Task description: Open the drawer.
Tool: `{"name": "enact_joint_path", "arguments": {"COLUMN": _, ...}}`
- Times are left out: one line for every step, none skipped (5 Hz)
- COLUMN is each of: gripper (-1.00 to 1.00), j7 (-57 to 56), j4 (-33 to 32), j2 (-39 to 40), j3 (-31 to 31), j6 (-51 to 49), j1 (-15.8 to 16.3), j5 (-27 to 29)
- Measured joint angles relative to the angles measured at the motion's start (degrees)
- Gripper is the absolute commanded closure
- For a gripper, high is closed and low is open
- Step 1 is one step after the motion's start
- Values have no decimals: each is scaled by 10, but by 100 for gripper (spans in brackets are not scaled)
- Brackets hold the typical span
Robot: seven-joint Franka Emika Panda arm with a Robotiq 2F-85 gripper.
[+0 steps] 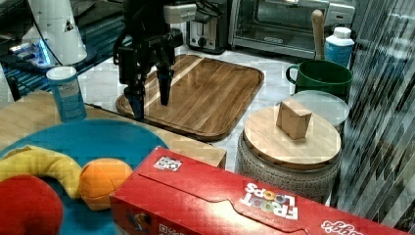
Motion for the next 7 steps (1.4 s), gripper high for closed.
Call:
{"name": "enact_joint_path", "arguments": {"gripper": -100, "j7": 0, "j4": -4, "j2": 7, "j3": 5, "j6": 1, "j1": 0, "j5": 7}}
{"name": "enact_joint_path", "arguments": {"gripper": -100, "j7": 1, "j4": -18, "j2": 10, "j3": 11, "j6": 33, "j1": 0, "j5": 7}}
{"name": "enact_joint_path", "arguments": {"gripper": -100, "j7": 12, "j4": -29, "j2": 14, "j3": 8, "j6": 44, "j1": 3, "j5": 6}}
{"name": "enact_joint_path", "arguments": {"gripper": -100, "j7": 15, "j4": -30, "j2": 28, "j3": 1, "j6": 44, "j1": 6, "j5": 3}}
{"name": "enact_joint_path", "arguments": {"gripper": -100, "j7": 15, "j4": -30, "j2": 38, "j3": -1, "j6": 44, "j1": 3, "j5": 5}}
{"name": "enact_joint_path", "arguments": {"gripper": -100, "j7": 15, "j4": -29, "j2": 40, "j3": 0, "j6": 30, "j1": 2, "j5": 8}}
{"name": "enact_joint_path", "arguments": {"gripper": -100, "j7": 15, "j4": -22, "j2": 39, "j3": 0, "j6": -8, "j1": 5, "j5": 23}}
